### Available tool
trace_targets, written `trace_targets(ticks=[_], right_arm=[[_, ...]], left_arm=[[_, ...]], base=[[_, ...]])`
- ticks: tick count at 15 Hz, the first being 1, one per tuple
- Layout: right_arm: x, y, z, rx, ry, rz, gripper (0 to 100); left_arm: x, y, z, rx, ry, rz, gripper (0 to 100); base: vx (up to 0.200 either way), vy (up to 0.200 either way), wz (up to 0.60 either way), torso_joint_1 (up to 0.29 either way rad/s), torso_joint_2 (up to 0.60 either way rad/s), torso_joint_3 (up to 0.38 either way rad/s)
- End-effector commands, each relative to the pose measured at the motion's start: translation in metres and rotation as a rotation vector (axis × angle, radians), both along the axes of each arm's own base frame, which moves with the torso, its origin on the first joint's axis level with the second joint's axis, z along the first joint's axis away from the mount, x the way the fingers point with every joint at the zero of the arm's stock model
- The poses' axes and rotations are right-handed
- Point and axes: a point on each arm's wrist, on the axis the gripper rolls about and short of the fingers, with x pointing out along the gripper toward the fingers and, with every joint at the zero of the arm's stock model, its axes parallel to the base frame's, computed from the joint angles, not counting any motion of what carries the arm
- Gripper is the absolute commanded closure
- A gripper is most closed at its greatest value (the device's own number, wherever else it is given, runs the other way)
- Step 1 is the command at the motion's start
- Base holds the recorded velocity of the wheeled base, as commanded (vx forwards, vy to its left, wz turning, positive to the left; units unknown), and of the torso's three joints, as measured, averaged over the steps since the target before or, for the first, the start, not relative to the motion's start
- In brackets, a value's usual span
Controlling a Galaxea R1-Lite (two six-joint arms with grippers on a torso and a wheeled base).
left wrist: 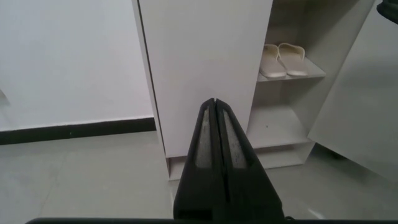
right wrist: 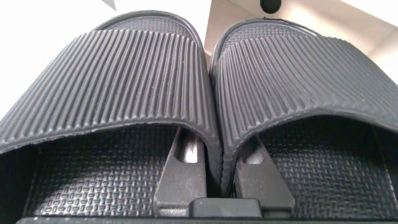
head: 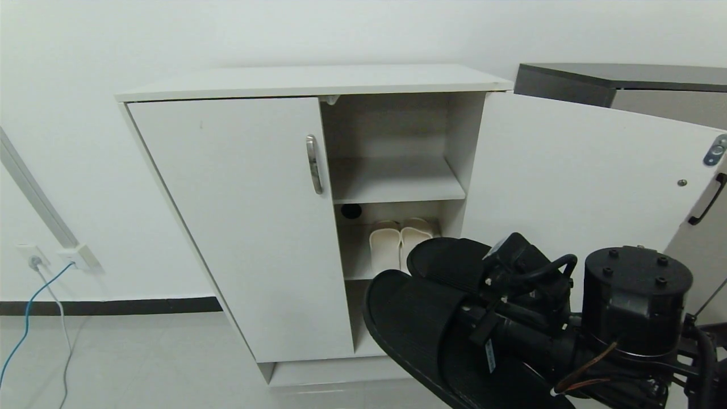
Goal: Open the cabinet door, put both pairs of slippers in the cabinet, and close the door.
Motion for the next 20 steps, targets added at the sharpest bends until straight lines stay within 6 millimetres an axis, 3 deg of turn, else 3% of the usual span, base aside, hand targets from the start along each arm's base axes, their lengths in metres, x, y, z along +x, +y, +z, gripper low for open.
trace_targets(ticks=[1, 10, 15, 20], right_arm=[[0.0000, 0.0001, -0.0003, -0.001, 0.000, 0.000, 100], [-0.0002, -0.0002, -0.0010, -0.003, 0.002, 0.000, 100], [-0.0005, -0.0005, -0.0018, -0.007, 0.003, 0.000, 100], [-0.0004, -0.0004, -0.0022, -0.008, 0.004, 0.000, 100]], left_arm=[[0.0000, 0.0000, -0.0001, 0.000, 0.001, -0.001, 100], [0.0000, 0.0000, -0.0001, -0.005, 0.001, 0.001, 100], [0.0000, 0.0001, -0.0001, -0.006, 0.001, 0.005, 100], [0.0001, 0.0004, 0.0001, -0.019, 0.000, 0.019, 100]], base=[[0.000, 0.000, 0.00, 0.000, 0.00, 0.000], [0.000, 0.000, 0.00, 0.000, 0.07, 0.036], [0.000, 0.200, 0.00, 0.000, 0.01, 0.010], [0.000, 0.000, 0.00, 0.000, 0.00, 0.000]])
